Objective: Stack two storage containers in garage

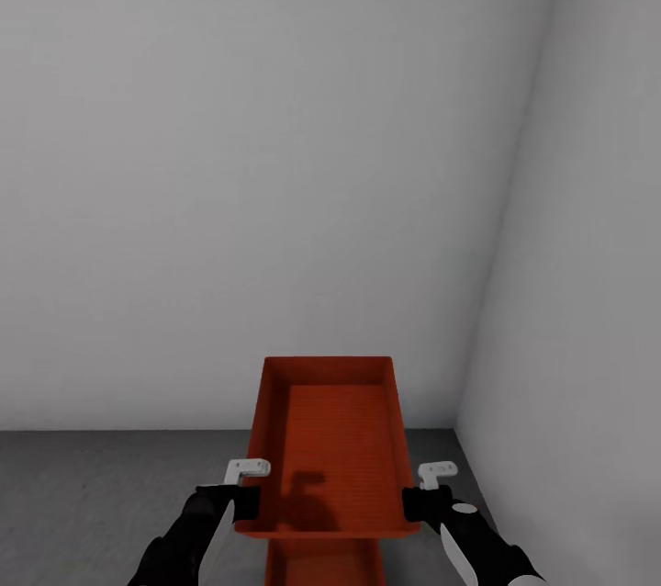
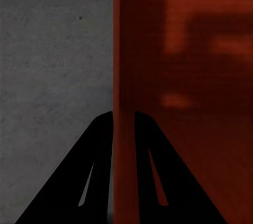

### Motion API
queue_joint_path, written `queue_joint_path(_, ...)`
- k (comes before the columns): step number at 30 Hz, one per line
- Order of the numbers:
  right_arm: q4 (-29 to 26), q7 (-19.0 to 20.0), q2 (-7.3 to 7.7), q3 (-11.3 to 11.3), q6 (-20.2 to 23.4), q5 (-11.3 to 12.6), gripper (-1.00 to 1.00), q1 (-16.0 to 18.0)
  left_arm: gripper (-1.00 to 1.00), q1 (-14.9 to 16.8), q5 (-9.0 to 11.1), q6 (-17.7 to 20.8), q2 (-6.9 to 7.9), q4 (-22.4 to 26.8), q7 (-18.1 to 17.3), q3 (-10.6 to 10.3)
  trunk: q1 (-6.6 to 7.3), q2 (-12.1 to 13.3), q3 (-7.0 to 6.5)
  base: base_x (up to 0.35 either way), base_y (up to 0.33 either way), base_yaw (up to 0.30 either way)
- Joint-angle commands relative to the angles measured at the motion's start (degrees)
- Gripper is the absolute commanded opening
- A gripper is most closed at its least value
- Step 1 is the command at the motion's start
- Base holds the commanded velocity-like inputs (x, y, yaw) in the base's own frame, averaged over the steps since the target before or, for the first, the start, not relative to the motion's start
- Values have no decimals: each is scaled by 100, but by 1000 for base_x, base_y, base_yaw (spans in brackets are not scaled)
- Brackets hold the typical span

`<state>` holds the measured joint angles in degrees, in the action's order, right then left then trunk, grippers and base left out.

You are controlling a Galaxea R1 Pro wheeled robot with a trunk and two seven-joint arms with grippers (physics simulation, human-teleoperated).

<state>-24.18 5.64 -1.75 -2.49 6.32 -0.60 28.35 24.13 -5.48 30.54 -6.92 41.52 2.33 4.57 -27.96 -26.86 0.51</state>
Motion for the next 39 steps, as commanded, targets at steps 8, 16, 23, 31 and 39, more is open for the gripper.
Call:
queue_joint_path(8,10,16,-164,-164,36,47,-100,-5,-100,4,99,-432,-74,14,13,-26,-2,-7,6,0,0,0)
queue_joint_path(16,10,16,-161,-164,38,42,-100,-5,-100,4,99,-427,-66,14,13,-26,-2,-7,6,0,0,0)
queue_joint_path(23,10,16,-164,-164,38,42,-100,-5,-100,4,99,-426,-68,10,13,-26,-156,-287,131,0,0,0)
queue_joint_path(31,10,16,-163,-164,40,46,-100,-5,-100,4,99,-426,-71,10,13,-26,-332,-608,275,0,0,0)
queue_joint_path(39,10,16,-167,-164,42,51,-100,-5,-100,4,99,-426,-64,9,13,-26,-507,-929,426,0,0,0)
